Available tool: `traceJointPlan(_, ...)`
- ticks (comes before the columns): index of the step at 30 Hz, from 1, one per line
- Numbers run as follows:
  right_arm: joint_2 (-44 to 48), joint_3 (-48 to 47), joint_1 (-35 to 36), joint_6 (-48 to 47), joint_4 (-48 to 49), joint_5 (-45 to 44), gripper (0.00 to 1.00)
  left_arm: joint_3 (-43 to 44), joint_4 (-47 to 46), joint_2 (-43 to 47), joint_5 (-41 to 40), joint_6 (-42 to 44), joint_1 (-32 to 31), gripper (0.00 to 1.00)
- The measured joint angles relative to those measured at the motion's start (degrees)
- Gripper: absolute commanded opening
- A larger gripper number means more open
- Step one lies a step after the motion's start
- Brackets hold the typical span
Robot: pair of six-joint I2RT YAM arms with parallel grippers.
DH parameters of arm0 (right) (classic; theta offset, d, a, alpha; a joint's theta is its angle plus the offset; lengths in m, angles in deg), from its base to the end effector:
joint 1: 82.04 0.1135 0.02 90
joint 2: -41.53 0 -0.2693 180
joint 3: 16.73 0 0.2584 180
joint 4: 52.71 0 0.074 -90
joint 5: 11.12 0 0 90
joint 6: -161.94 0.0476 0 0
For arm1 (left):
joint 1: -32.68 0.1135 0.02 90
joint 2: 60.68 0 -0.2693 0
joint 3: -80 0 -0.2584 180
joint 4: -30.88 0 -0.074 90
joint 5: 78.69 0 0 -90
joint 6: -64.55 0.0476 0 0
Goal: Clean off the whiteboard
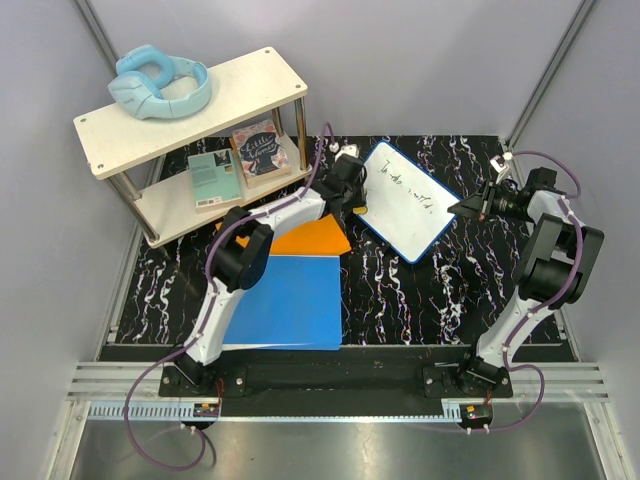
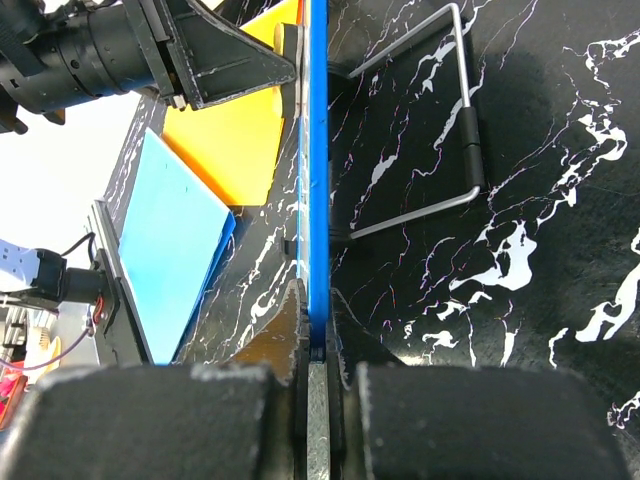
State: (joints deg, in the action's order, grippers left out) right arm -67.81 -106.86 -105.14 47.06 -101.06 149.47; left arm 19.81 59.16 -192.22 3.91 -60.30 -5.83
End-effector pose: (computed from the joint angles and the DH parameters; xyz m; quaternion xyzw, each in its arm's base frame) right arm 0.3740 -0.1107 0.1996 -0.1248 0.7987 0.4532 0.3755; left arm 0.4298 -0.3342 0.1846 0.0016 0.9049 -0.2050 0.3731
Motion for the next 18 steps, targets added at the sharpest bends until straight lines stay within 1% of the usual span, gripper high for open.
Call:
traceJointPlan(5,0.0,-0.2,0.0,-0.6,-0.7,0.0,0.0,0.0,-3.5,0.0,1.3,2.3,-1.6,0.0)
traceJointPlan(14,0.0,-0.2,-0.1,-0.8,-1.1,0.0,0.0,0.0,-8.8,0.0,2.8,4.8,-8.2,0.0)
traceJointPlan(18,0.0,-0.2,-0.1,-0.9,-1.1,0.0,0.0,0.0,-9.0,0.0,3.2,4.0,-7.7,0.0)
